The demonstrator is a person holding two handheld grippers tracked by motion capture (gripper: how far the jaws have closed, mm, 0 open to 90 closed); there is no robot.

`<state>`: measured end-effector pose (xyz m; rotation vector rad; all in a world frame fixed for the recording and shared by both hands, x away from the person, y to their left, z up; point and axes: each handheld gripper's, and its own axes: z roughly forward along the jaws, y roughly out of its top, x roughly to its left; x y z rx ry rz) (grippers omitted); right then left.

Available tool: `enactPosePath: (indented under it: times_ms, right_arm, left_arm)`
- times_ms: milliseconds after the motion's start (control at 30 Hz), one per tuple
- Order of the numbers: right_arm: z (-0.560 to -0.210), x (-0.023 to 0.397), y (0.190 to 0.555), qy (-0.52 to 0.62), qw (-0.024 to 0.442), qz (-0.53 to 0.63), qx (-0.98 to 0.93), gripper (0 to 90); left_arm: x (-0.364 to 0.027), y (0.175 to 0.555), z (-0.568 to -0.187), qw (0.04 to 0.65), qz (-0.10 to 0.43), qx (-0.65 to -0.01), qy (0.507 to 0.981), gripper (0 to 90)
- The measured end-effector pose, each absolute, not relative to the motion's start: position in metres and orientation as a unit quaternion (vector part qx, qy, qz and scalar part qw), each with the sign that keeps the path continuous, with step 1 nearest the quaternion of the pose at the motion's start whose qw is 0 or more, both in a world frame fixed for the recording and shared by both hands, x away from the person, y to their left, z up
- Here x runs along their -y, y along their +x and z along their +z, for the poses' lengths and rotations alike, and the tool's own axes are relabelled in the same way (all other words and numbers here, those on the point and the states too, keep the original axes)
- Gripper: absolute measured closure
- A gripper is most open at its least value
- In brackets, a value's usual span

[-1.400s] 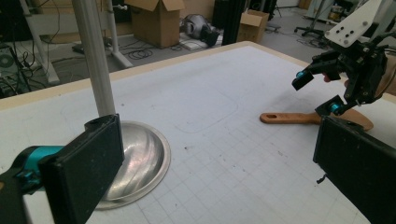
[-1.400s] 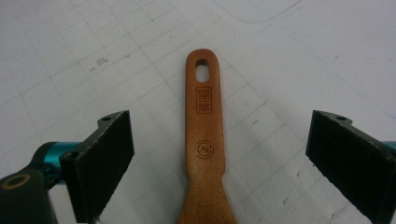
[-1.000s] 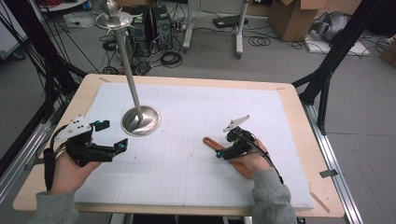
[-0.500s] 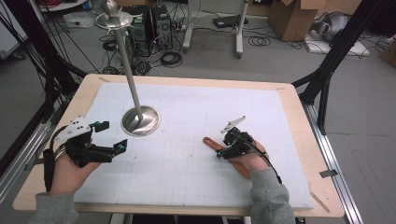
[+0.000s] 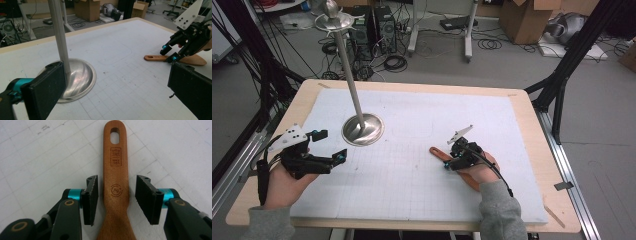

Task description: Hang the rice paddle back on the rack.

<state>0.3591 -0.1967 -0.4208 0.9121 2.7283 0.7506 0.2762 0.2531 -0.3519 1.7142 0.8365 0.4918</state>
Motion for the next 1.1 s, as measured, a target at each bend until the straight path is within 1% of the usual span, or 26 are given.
enactPosePath:
  times_ms: [200, 300, 400, 900, 1100]
  right_arm:
    - [-0.4211, 0.1968, 0.3586, 0.308, 0.083, 0.254, -0.913, 56.6]
    - [-0.421, 0.1975, 0.3576, 0.309, 0.081, 0.255, -0.913, 61.1]
    - [-0.4211, 0.1982, 0.3569, 0.307, 0.083, 0.256, -0.913, 63.6]
    - [-0.4206, 0.198, 0.3555, 0.301, 0.093, 0.255, -0.914, 64.6]
    - [-0.415, 0.2025, 0.3543, 0.305, 0.097, 0.273, -0.907, 64.6]
  left_arm:
    - [-0.2521, 0.2772, -0.3529, 0.553, 0.206, -0.355, 0.725, 2.4]
    - [-0.2519, 0.2777, -0.3526, 0.553, 0.206, -0.353, 0.726, 2.4]
    - [-0.2512, 0.2784, -0.3527, 0.553, 0.206, -0.353, 0.726, 2.4]
    - [-0.2495, 0.2805, -0.3535, 0.553, 0.202, -0.351, 0.728, 2.4]
    - [-0.2492, 0.2815, -0.3543, 0.552, 0.202, -0.352, 0.729, 2.3]
